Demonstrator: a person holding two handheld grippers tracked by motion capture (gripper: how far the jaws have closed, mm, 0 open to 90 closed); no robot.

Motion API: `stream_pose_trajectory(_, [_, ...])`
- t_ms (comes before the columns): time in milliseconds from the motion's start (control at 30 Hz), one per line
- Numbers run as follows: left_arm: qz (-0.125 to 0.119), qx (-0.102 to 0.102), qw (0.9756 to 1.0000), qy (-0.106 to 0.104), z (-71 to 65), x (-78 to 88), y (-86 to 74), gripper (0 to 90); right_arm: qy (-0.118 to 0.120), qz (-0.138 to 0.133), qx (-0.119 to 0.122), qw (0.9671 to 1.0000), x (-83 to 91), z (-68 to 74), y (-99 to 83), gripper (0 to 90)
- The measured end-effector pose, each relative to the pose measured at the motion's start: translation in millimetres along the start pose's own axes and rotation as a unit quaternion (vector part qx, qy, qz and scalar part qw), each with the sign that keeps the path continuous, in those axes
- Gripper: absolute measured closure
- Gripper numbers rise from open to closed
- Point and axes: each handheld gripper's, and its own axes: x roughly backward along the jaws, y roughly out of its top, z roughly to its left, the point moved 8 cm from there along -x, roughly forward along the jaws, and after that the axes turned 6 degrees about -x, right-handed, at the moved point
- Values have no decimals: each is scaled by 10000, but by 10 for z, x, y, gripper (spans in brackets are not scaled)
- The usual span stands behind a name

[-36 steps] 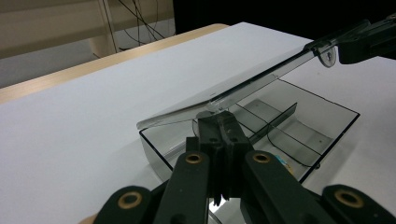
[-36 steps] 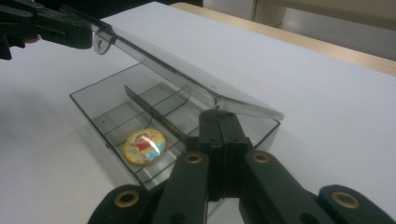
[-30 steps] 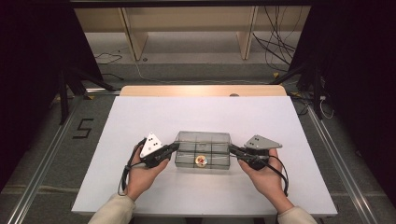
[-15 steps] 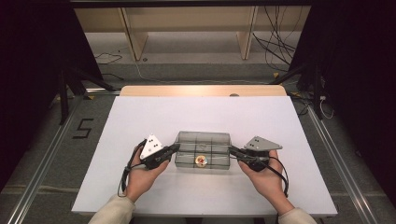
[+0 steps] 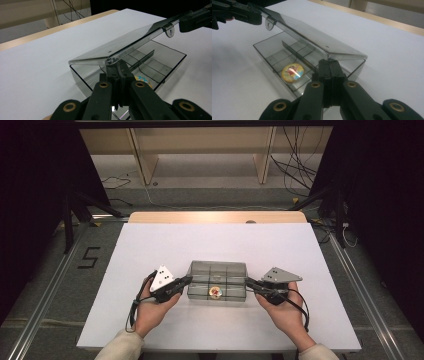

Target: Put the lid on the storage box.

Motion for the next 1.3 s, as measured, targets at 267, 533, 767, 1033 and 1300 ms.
stream_pose_trajectory(267, [42, -13, 10000, -24, -16, 0, -20, 893, 17, 42, 3, 10000, 0, 4, -26, 900])
stream_pose_trajectory(533, [56, -27, 10000, -53, -37, -3, -28, 893, 38, 61, -6, 10000, -4, 17, -39, 900])
stream_pose_trajectory(767, [92, -44, 9999, -76, -43, -2, -39, 893, 50, 75, 6, 10000, -3, 17, -49, 900])
stream_pose_trajectory(1033, [99, -38, 9999, -92, -60, 1, -53, 893, 55, 106, -13, 9999, 1, 18, -66, 900])
stream_pose_trajectory(1300, [150, -64, 9998, -136, -83, -1, -82, 893, 61, 157, -17, 9999, -3, 21, -92, 900])
